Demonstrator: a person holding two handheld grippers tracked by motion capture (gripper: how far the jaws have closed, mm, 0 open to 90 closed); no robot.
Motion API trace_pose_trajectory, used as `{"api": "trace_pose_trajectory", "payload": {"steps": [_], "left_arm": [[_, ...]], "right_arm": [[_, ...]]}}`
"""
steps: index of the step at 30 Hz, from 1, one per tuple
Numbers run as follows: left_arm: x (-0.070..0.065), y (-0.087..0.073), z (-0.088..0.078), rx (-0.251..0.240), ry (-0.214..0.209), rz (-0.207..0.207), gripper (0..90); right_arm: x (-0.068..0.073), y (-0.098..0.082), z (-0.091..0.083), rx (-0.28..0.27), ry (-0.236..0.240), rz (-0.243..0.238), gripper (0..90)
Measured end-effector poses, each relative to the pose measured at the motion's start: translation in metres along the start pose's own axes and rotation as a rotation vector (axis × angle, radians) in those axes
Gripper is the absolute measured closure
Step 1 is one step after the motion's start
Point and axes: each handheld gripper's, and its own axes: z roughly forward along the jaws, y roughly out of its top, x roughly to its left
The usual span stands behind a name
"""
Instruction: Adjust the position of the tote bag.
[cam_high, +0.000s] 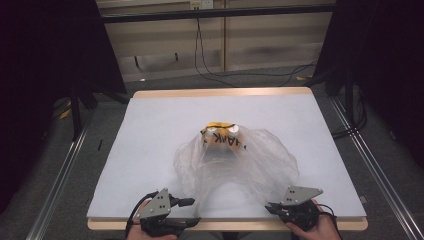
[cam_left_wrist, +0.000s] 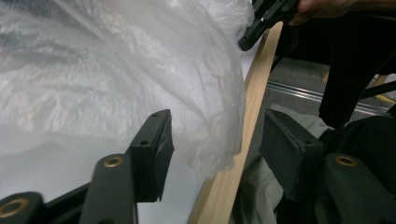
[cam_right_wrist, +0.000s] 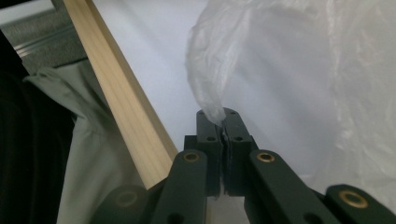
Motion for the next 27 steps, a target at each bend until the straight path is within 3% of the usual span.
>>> {"api": "trace_pose_trajectory", "payload": {"steps": [1, 4, 6, 8, 10, 12, 18, 24, 27], "left_arm": [[-0.003, 0.002, 0.002, -0.010, -0.019, 0.008, 39.2], [-0.006, 0.005, 0.008, 0.004, -0.012, 0.027, 42.1], [-0.003, 0.003, 0.010, 0.020, 0.000, 0.009, 50.0], [0.004, 0.000, 0.006, 0.022, 0.007, -0.003, 64.4], [0.008, -0.001, 0.002, 0.008, 0.014, -0.021, 79.1], [0.011, 0.000, -0.003, -0.017, 0.023, -0.041, 86.6], [0.015, 0.004, -0.014, -0.059, 0.004, -0.046, 88.8], [0.011, 0.010, -0.019, -0.078, 0.009, -0.011, 87.9], [0.012, 0.013, -0.023, -0.094, 0.025, -0.023, 88.2]], "right_arm": [[-0.001, 0.001, -0.004, -0.036, 0.003, 0.000, 88.3], [-0.002, 0.002, -0.008, -0.074, 0.005, 0.000, 88.5], [-0.004, 0.002, -0.010, -0.093, 0.013, 0.013, 88.5], [-0.005, 0.002, -0.013, -0.111, 0.026, 0.022, 88.6], [-0.006, 0.003, -0.015, -0.126, 0.037, 0.030, 88.7], [-0.006, 0.004, -0.016, -0.137, 0.034, 0.026, 88.8], [-0.009, 0.011, -0.019, -0.177, 0.057, 0.023, 89.1], [-0.010, 0.015, -0.024, -0.222, 0.070, 0.024, 89.1], [-0.009, 0.019, -0.028, -0.239, 0.073, 0.019, 89.2]]}}
